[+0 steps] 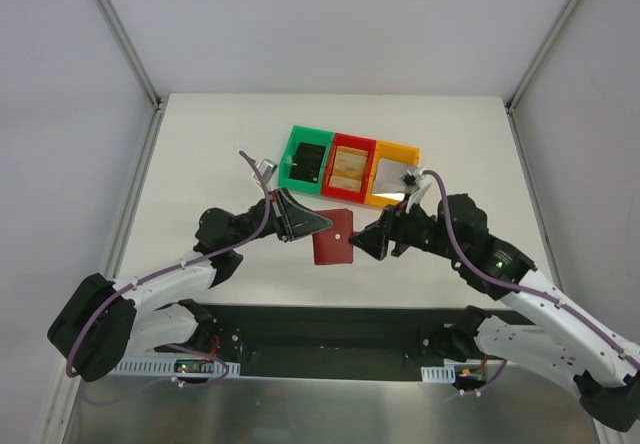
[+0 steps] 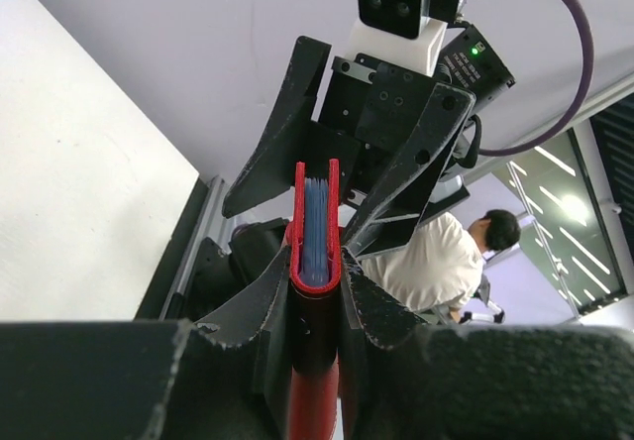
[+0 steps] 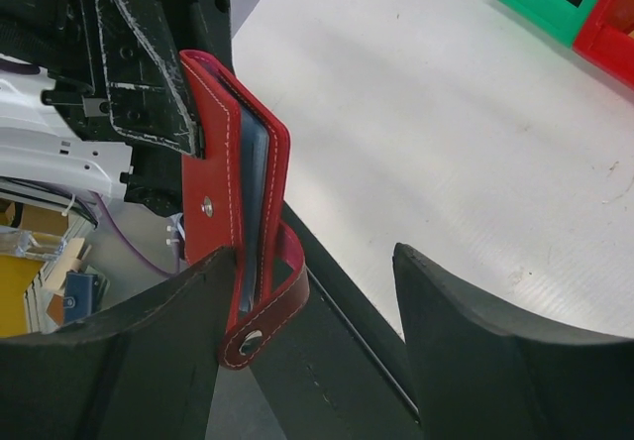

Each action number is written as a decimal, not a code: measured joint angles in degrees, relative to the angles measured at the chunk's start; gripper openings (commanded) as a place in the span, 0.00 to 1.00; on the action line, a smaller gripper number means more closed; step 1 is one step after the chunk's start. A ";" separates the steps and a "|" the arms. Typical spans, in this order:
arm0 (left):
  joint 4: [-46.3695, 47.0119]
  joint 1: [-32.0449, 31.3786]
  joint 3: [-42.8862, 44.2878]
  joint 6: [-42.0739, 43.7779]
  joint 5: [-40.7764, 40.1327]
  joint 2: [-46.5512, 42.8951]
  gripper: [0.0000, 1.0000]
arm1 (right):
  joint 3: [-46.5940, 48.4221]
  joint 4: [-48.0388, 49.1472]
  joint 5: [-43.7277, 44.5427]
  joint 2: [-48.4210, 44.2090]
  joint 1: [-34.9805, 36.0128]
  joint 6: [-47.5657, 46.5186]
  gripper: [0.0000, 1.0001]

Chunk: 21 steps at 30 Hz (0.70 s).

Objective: Take the credit cards out of the card holder
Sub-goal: Open the card holder.

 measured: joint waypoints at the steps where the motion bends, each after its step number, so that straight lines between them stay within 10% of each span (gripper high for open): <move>1: 0.57 0.00 0.00 -0.42 0.17 0.52 0.00 | -0.28 0.31 -0.22 -0.09 -0.04 0.15 0.67; 21: 3.65 0.00 0.00 -5.42 1.70 2.97 0.00 | -4.00 3.19 -4.02 -3.63 -3.87 2.78 0.63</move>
